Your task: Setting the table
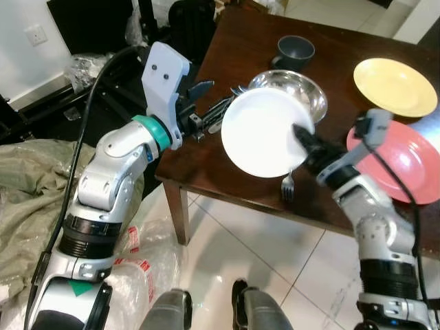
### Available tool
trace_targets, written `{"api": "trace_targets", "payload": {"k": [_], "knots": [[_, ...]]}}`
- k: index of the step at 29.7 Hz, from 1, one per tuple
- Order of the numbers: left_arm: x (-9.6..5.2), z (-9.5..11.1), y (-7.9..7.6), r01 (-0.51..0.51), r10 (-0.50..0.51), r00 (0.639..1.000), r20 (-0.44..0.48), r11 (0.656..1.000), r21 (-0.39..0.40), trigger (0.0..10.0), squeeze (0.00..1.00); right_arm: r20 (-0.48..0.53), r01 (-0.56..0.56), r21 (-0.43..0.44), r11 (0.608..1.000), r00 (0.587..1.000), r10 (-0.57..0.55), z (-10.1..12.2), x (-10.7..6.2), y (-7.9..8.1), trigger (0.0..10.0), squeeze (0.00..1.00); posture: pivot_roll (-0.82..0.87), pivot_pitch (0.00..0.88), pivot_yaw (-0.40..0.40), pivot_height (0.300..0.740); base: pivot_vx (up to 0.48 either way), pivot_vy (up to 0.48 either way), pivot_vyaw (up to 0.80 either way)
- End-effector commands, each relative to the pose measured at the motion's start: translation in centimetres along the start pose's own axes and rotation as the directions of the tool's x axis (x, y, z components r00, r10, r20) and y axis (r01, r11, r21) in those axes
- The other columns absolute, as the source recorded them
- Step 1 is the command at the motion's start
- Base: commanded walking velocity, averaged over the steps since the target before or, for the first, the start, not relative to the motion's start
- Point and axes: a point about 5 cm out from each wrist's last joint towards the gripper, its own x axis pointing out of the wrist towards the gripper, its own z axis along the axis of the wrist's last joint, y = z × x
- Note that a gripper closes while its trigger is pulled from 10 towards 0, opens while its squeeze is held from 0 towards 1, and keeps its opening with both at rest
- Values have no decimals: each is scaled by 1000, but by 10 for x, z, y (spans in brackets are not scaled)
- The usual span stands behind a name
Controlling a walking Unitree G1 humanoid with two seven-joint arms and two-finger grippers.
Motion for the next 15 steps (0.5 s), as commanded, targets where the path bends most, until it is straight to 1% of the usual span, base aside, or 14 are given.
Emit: {"api": "trace_targets", "payload": {"k": [1,3,5,6,7,10,11,12,13,14,15], "knots": [[0,-8,-2,-8,9,1000,-23,1000,11,10000,0,36,33,-43,998,999,-32,9,-10,3,10000,0,90,105,22,740,0,0,0],[1,-10,-1,-26,26,999,-27,1000,17,10000,0,50,66,-89,994,997,-61,11,-18,7,10000,0,86,100,21,740,0,0,0],[1,-10,-1,-26,26,999,-27,1000,17,10000,0,50,66,-89,994,997,-61,11,-18,7,10000,0,86,100,21,740,0,0,0],[0,-13,0,-37,37,999,-33,999,16,10000,0,66,103,-97,990,993,-97,11,-23,7,10000,0,84,98,21,740,0,0,0],[-2,-17,0,-52,53,998,-46,999,15,10000,0,87,164,-132,978,984,-153,11,-29,6,10000,0,84,98,21,740,0,0,0],[-2,-17,0,-52,53,998,-46,999,15,10000,0,87,164,-132,978,984,-153,11,-29,6,10000,0,84,98,21,740,0,0,0],[-3,-20,0,-63,63,997,-54,998,14,10000,0,103,205,-157,966,976,-190,11,-33,6,10000,0,84,98,21,740,0,0,0],[-3,-20,0,-63,63,997,-54,998,14,10000,0,103,205,-157,966,976,-190,11,-33,6,10000,0,84,98,21,740,0,0,0],[-6,-28,-1,-87,87,993,-79,996,5,10000,0,135,280,-164,946,956,-260,10,-40,3,10000,0,76,92,23,740,0,0,0],[-6,-28,-1,-87,87,993,-79,996,5,10000,0,135,280,-164,946,956,-260,10,-40,3,10000,0,76,92,23,740,0,0,0],[-9,-36,-3,-112,111,988,-103,994,-5,10000,0,167,339,-161,927,935,-313,11,-45,-1,10000,0,73,90,25,740,0,0,0]]}}
